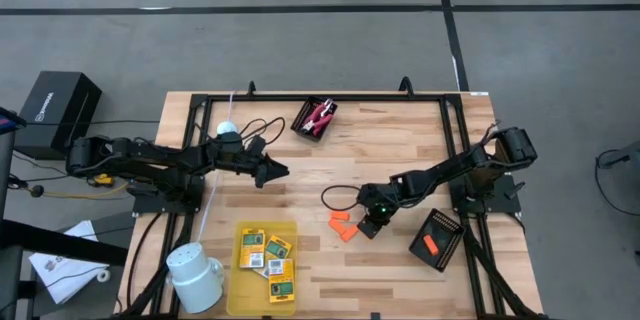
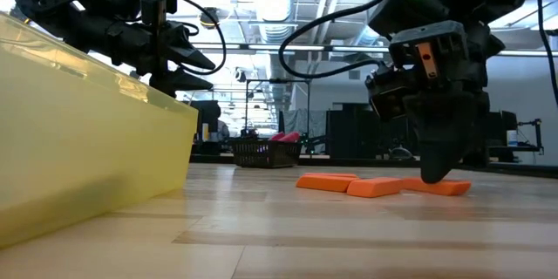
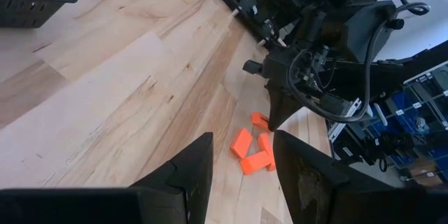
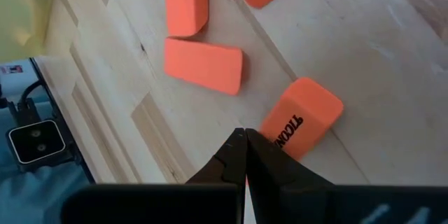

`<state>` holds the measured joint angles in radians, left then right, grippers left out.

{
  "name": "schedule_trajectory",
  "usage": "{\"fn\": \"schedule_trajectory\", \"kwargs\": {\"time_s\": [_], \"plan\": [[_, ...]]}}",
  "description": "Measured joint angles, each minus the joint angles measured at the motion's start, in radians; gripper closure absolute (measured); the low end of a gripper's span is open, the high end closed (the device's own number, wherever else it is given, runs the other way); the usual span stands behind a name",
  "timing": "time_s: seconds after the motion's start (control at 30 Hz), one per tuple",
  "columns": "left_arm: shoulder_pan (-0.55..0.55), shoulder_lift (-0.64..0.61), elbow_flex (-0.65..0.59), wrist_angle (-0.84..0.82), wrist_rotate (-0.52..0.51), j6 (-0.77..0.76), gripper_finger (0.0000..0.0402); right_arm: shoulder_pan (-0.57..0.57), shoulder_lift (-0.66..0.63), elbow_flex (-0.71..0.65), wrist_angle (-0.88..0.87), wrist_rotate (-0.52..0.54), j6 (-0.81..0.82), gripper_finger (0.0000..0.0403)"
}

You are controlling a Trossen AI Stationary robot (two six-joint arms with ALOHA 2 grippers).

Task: Pick & Place School Supplies
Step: Put the orange eraser into the bottom black bin

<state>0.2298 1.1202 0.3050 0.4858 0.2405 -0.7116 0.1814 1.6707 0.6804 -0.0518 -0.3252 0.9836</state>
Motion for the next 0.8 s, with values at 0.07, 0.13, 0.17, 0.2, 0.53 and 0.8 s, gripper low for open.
{"fn": "schedule_trajectory", "kwargs": {"time_s": [0.07,0.13,0.17,0.2,0.53,0.8], "plan": [[0.0,0.0,0.0,0.0,0.0,0.0,0.0257,0.0,0.0,0.0,-0.004,-0.001,-0.005,0.0403],[0.0,0.0,0.0,0.0,0.0,0.0,0.0257,-0.005,0.0,0.0,-0.007,-0.007,-0.015,0.0403],[0.0,0.0,0.0,0.0,0.0,0.0,0.0257,-0.007,0.0,0.0,-0.011,-0.012,-0.018,0.0403],[0.0,0.0,0.0,0.0,0.0,0.0,0.0257,-0.009,0.0,0.0,-0.015,-0.014,-0.023,0.0403],[-0.001,0.0,0.0,0.0,0.001,-0.011,0.0257,-0.063,0.002,-0.002,-0.038,-0.062,-0.089,0.0403],[-0.026,0.0,0.0,0.0,0.001,-0.027,0.0257,-0.093,-0.04,-0.007,-0.048,-0.046,-0.126,0.0403]]}}
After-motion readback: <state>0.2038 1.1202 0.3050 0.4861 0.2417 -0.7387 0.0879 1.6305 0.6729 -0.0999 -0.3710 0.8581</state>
